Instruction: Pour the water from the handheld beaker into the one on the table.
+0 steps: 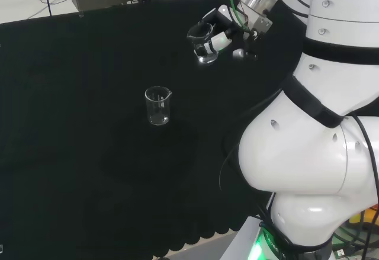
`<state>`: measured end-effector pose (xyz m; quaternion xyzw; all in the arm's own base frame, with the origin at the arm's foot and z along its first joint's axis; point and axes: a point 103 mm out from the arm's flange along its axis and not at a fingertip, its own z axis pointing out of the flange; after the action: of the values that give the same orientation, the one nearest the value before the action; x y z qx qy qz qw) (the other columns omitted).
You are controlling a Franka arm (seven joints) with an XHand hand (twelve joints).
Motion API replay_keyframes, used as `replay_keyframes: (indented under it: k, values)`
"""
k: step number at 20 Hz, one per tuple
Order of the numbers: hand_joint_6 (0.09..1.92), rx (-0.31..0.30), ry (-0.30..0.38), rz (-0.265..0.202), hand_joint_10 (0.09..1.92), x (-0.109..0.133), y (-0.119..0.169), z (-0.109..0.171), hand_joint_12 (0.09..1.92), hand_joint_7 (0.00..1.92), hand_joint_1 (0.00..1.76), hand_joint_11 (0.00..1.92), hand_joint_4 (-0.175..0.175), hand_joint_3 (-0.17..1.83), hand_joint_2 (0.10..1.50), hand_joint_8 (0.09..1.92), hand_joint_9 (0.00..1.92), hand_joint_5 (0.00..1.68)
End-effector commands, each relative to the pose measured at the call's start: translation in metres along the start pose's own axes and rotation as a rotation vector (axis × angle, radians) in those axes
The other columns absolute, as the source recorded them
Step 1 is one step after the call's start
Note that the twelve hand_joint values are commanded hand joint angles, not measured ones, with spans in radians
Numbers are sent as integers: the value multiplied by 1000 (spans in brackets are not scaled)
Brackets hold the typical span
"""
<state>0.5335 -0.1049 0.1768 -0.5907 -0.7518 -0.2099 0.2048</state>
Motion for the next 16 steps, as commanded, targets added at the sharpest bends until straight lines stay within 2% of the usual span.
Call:
replay_keyframes:
  k: [1, 8, 9, 11, 16]
  values:
    - [357, 57, -48, 18, 87, 21, -28, -9, 554, 1488, 1327, 1423, -175, 635, 613, 297, 1842, 1417]
    - [392, 107, -117, 47, 87, 43, -58, -7, 549, 1471, 1326, 1422, -175, 647, 610, 339, 1847, 1401]
    - [414, 125, -134, 52, 87, 49, -61, -1, 546, 1460, 1326, 1423, -175, 654, 608, 364, 1847, 1392]
    - [455, 166, -216, 63, 87, 70, -61, 22, 543, 1439, 1325, 1422, -175, 666, 607, 413, 1850, 1373]
    - [538, 219, -240, 86, 87, 67, -68, 34, 544, 1400, 1322, 1417, -175, 701, 598, 505, 1851, 1338]
